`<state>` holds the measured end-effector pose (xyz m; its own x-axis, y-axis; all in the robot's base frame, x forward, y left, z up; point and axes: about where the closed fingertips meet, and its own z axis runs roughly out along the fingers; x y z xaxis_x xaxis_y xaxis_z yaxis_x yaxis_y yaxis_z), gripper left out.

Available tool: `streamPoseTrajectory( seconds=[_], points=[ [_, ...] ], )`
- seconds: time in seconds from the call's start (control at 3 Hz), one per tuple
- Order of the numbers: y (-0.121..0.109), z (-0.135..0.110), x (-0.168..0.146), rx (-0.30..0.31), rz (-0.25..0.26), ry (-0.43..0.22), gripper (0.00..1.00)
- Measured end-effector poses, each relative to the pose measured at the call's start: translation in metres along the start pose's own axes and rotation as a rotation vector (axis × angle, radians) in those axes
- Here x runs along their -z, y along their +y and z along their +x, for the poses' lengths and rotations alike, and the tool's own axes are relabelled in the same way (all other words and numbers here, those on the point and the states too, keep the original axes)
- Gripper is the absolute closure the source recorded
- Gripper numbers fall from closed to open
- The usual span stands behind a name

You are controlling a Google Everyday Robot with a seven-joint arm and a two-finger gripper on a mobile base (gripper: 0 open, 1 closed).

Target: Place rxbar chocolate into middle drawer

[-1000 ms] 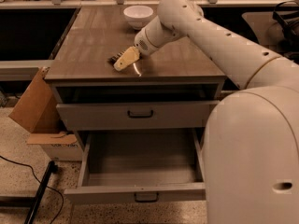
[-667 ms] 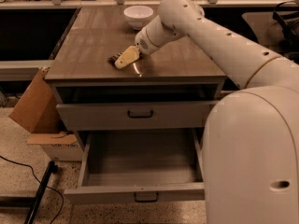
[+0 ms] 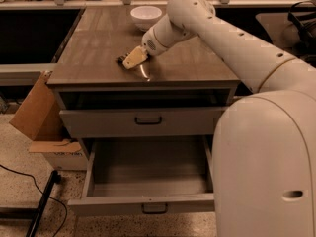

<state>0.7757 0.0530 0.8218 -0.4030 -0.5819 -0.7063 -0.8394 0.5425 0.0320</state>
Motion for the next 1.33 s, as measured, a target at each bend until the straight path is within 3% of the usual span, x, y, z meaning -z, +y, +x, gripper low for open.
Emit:
streamPoseTrajectory(
  seconds=[0.33, 1.33],
  points=[
    [0.0, -0.0008, 0.0008, 0.0, 0.0, 0.0, 1.0],
    [0.0001, -0.0028, 0.0028, 0.0, 0.0, 0.0, 1.0]
  ],
)
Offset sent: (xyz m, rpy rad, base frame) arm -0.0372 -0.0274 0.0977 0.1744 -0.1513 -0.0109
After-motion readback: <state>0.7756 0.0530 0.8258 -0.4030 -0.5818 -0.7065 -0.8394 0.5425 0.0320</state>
